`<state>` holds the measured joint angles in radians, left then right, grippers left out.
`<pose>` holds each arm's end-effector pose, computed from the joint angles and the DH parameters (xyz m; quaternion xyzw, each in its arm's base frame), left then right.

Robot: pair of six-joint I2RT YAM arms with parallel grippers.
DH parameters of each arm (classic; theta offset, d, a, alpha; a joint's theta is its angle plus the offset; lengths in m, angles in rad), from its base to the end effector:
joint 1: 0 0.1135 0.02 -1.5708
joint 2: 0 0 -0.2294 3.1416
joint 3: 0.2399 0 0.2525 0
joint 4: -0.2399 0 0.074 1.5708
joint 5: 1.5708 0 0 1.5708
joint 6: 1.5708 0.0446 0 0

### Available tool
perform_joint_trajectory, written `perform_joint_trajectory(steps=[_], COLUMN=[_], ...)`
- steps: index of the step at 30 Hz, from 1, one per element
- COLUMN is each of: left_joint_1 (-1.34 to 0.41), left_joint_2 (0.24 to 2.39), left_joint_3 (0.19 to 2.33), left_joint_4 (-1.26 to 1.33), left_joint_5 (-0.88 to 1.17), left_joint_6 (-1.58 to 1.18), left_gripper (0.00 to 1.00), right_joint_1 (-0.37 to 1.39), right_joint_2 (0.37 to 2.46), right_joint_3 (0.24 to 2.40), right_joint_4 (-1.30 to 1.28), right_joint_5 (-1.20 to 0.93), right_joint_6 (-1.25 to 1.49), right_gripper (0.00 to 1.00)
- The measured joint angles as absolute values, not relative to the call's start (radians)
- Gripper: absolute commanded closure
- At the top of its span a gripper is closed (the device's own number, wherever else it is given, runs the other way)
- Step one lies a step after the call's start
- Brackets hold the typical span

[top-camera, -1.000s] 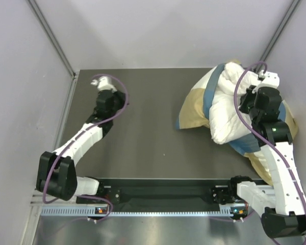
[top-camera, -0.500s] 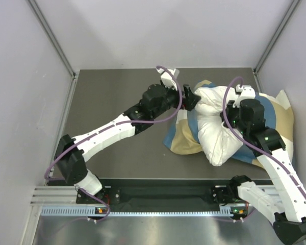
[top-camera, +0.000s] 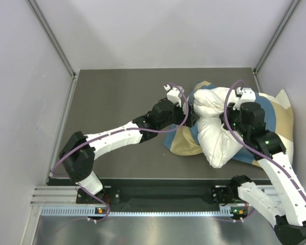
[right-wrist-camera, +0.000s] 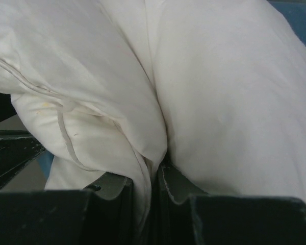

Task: Remove the pillowcase from the pillow
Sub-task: Pull out the pillow

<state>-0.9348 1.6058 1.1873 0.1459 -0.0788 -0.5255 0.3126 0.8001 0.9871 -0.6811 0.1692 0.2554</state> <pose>0.2348 -0.3121 0.2660 0.1385 0.7842 -0.3795 0.4710 0.1868 0.0525 0.3267 0.0188 0.8564 0.0735 0.5107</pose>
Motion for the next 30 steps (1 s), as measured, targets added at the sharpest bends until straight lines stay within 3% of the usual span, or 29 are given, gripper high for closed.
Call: perform_joint_trajectory(steps=[3, 4, 6, 7, 9, 11, 19, 30], left_joint_1=[-0.935, -0.935, -0.935, -0.936, -0.943, -0.952, -0.895, -0.749], left_joint_2=[1.660, 1.678, 1.713, 1.728, 1.748, 1.755, 1.716, 1.537], left_joint_3=[1.201, 1.203, 1.214, 1.222, 1.238, 1.246, 1.132, 0.943], left_joint_4=[0.179, 0.184, 0.194, 0.201, 0.221, 0.233, 0.341, 0.492], left_joint_5=[-0.076, -0.075, -0.065, -0.059, -0.031, -0.025, 0.048, 0.300], left_joint_6=[-0.534, -0.538, -0.550, -0.556, -0.567, -0.577, -0.704, -0.809], left_gripper=[0.04, 0.10, 0.31, 0.59, 0.85, 1.00, 1.00, 1.00], right_joint_1=[0.319, 0.321, 0.327, 0.332, 0.340, 0.348, 0.385, 0.408], right_joint_2=[0.789, 0.786, 0.785, 0.785, 0.785, 0.781, 0.773, 0.792], right_joint_3=[0.977, 0.975, 0.974, 0.974, 0.974, 0.978, 1.104, 1.372], right_joint_4=[-0.682, -0.682, -0.686, -0.688, -0.690, -0.694, -0.811, -1.006], right_joint_5=[0.167, 0.165, 0.162, 0.161, 0.155, 0.150, 0.091, 0.056], right_joint_6=[0.257, 0.257, 0.258, 0.258, 0.264, 0.266, 0.274, 0.283], right_gripper=[1.00, 1.00, 1.00, 1.00, 1.00, 1.00, 1.00, 1.00])
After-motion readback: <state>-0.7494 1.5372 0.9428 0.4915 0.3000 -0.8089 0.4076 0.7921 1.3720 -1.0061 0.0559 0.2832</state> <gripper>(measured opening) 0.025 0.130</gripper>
